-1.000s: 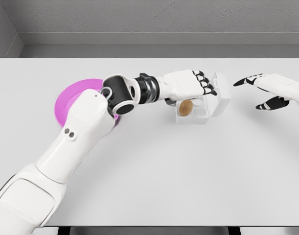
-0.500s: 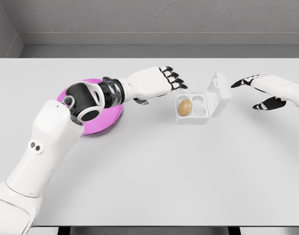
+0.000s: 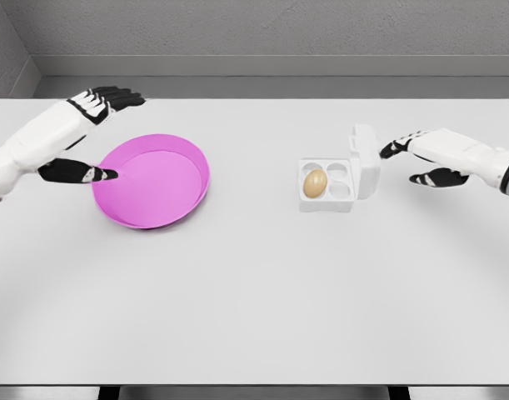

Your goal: Pack egg into the box and close the box lid

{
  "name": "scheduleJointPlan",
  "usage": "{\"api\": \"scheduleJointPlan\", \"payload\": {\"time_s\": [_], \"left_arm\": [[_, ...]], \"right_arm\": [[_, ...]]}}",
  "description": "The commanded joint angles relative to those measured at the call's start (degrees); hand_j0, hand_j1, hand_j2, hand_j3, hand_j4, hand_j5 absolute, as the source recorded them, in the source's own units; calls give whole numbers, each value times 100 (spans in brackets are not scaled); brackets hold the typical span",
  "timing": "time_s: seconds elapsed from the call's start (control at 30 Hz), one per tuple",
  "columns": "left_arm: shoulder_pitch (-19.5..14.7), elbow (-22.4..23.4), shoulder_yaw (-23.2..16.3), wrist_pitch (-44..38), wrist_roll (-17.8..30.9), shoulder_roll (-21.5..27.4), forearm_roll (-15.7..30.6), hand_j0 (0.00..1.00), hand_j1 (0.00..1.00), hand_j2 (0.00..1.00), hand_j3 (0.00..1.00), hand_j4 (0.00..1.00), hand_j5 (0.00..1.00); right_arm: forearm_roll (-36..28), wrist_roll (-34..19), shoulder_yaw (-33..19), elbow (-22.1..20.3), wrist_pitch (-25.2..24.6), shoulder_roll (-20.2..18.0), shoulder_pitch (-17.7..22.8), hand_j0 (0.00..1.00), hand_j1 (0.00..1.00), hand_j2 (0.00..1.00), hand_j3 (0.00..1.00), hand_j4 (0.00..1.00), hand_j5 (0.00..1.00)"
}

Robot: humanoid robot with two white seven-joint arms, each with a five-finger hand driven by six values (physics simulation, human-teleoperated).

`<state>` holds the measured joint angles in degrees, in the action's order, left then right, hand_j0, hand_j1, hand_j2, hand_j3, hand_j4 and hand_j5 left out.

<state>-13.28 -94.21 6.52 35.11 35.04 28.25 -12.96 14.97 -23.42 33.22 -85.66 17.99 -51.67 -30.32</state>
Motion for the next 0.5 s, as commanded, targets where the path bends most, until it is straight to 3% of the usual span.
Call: {"api": "scheduleJointPlan", "payload": {"time_s": [0.0, 0.13, 0.2, 0.37, 0.47], "left_arm": [[53, 280, 393, -11, -4, -47, 584, 100, 100, 100, 100, 100, 100], [413, 430, 376, -11, -4, -205, 479, 100, 100, 100, 100, 100, 100], [422, 421, 95, -11, -4, -188, 409, 100, 100, 100, 100, 100, 100], [422, 412, 77, -11, -4, -205, 347, 100, 100, 100, 100, 100, 100], [431, 394, 77, -11, -4, -214, 347, 100, 100, 100, 100, 100, 100]], "right_arm": [[-38, 22, 0, -250, 20, -27, 0, 69, 69, 69, 69, 69, 69], [-65, 30, 0, -504, 64, -53, 0, 70, 70, 70, 70, 70, 70], [-74, 39, 0, -724, 99, -53, -9, 70, 70, 70, 70, 70, 70], [-65, 224, 35, -1287, 91, -1, -26, 70, 70, 70, 70, 70, 70], [-30, 382, 738, -1348, 38, 245, -281, 69, 69, 69, 69, 69, 69]]}}
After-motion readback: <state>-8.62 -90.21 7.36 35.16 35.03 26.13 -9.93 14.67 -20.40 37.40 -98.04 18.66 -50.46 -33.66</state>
